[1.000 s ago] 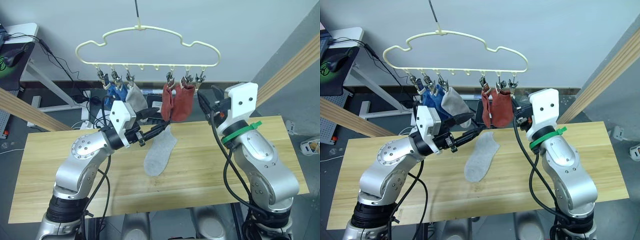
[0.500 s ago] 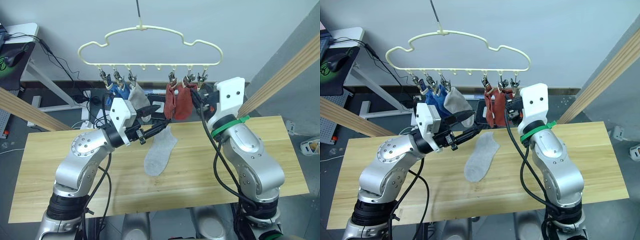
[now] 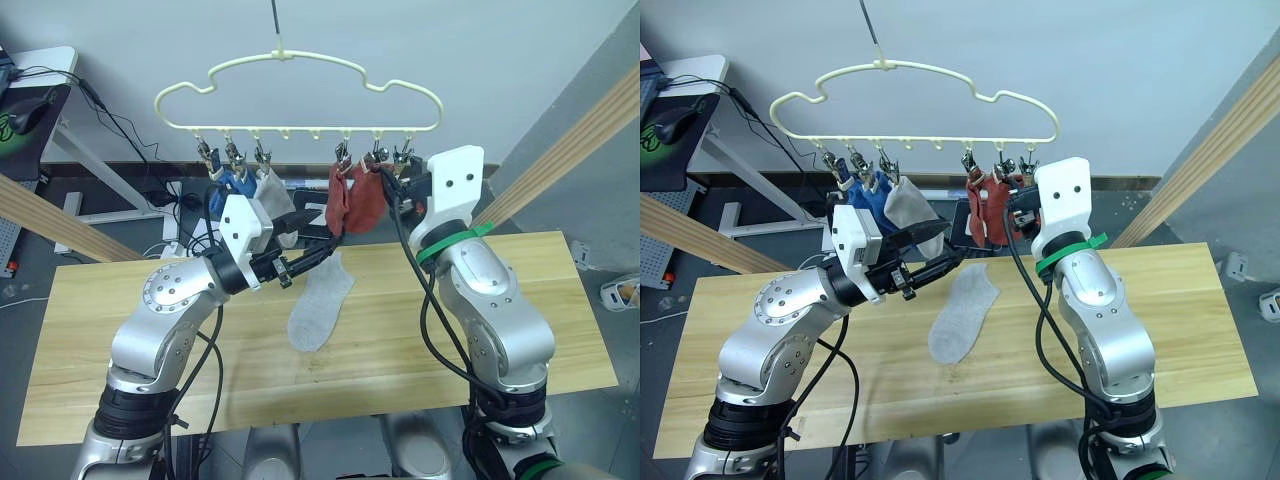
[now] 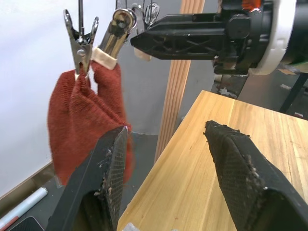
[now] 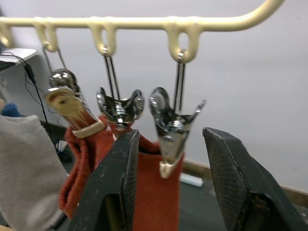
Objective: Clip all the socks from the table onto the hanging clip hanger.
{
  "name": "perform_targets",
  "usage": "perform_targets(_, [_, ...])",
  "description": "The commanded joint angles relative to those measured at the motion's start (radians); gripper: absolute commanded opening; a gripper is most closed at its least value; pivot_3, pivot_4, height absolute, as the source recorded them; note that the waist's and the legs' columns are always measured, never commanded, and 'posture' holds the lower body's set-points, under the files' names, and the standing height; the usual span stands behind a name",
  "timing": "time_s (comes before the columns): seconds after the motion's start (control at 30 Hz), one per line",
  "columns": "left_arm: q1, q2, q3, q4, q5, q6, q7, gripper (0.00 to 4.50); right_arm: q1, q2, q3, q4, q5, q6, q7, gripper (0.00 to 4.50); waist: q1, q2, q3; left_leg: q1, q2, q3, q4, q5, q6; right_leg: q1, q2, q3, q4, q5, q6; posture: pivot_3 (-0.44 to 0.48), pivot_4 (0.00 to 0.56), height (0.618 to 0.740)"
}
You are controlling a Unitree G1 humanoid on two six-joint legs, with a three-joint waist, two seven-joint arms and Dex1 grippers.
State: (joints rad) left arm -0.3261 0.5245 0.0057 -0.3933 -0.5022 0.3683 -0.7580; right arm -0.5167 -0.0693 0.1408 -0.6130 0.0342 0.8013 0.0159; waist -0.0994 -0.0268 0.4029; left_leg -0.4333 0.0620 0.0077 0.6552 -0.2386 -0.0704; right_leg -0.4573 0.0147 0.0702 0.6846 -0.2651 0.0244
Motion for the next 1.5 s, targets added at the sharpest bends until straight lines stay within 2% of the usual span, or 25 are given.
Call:
perform_targets(0.03, [-0.002, -0.002, -0.006, -0.023, 0.000, -0.012, -0.009, 2.76, -0.016, 0.013, -0.001, -0.015, -0.022, -0.043, -0.018, 2.18, 0.000, 0.000, 0.000, 0.000, 0.000, 0.000, 0.001, 0.000, 0.000, 0.000, 0.000, 0.000, 0.001, 0.000, 0.000, -0.191, 0.400, 0.740])
perform_targets(0.43, [0.006, 0.000, -0.003, -0.024, 0.003, -0.013, -0.008, 2.76, -0.056, 0.070, 0.022, 0.043, -0.031, -0.077, -0.009, 2.18, -0.001, 0.000, 0.000, 0.000, 0.000, -0.002, 0.008, -0.002, 0.003, 0.000, 0.001, 0.000, 0.009, 0.000, 0.000, -0.182, 0.397, 0.740])
perform_targets(0.93, [0.027, 0.003, 0.001, -0.034, 0.006, -0.013, -0.007, 2.76, -0.070, 0.077, 0.023, 0.081, -0.037, -0.117, 0.003, 2.18, 0.000, 0.000, 0.000, 0.000, 0.000, -0.002, 0.007, -0.002, 0.003, 0.000, 0.001, 0.000, 0.009, 0.000, 0.000, -0.178, 0.394, 0.740])
perform_targets(0.97, [0.028, 0.003, 0.001, -0.034, 0.007, -0.014, -0.007, 2.76, -0.070, 0.077, 0.023, 0.080, -0.038, -0.119, 0.003, 1.88, 0.000, 0.000, 0.000, 0.000, 0.000, -0.002, 0.007, -0.002, 0.003, 0.000, 0.001, 0.000, 0.009, 0.000, 0.000, -0.179, 0.393, 0.740])
perform_targets(1.03, [0.031, 0.003, 0.000, -0.032, 0.008, -0.014, -0.007, 2.76, -0.070, 0.078, 0.022, 0.080, -0.038, -0.123, 0.003, 1.72, 0.000, 0.000, 0.000, 0.000, 0.000, -0.002, 0.007, -0.002, 0.003, 0.000, 0.001, 0.000, 0.009, 0.000, 0.000, -0.179, 0.393, 0.740])
perform_targets(1.13, [0.037, 0.002, 0.000, -0.033, 0.009, -0.016, -0.008, 2.76, -0.070, 0.080, 0.020, 0.079, -0.037, -0.126, 0.002, 0.82, 0.000, 0.000, 0.000, 0.000, 0.000, -0.002, 0.007, -0.002, 0.003, 0.000, 0.001, 0.000, 0.009, 0.000, 0.000, -0.181, 0.393, 0.740])
perform_targets(1.27, [0.047, 0.003, 0.004, -0.037, 0.011, -0.013, -0.003, 2.76, -0.070, 0.083, 0.018, 0.078, -0.036, -0.130, 0.002, 0.01, 0.000, 0.000, 0.000, 0.000, 0.000, -0.002, 0.007, -0.002, 0.003, 0.000, 0.001, 0.000, 0.009, 0.000, 0.000, -0.179, 0.394, 0.740])
perform_targets(1.5, [0.093, 0.000, 0.036, -0.031, 0.032, 0.010, 0.070, 2.76, -0.071, 0.082, 0.015, 0.078, -0.033, -0.132, 0.006, 0.01, -0.001, 0.000, 0.000, 0.000, 0.000, -0.002, 0.007, -0.002, 0.004, 0.000, 0.000, 0.000, 0.008, 0.000, 0.000, -0.180, 0.396, 0.740])
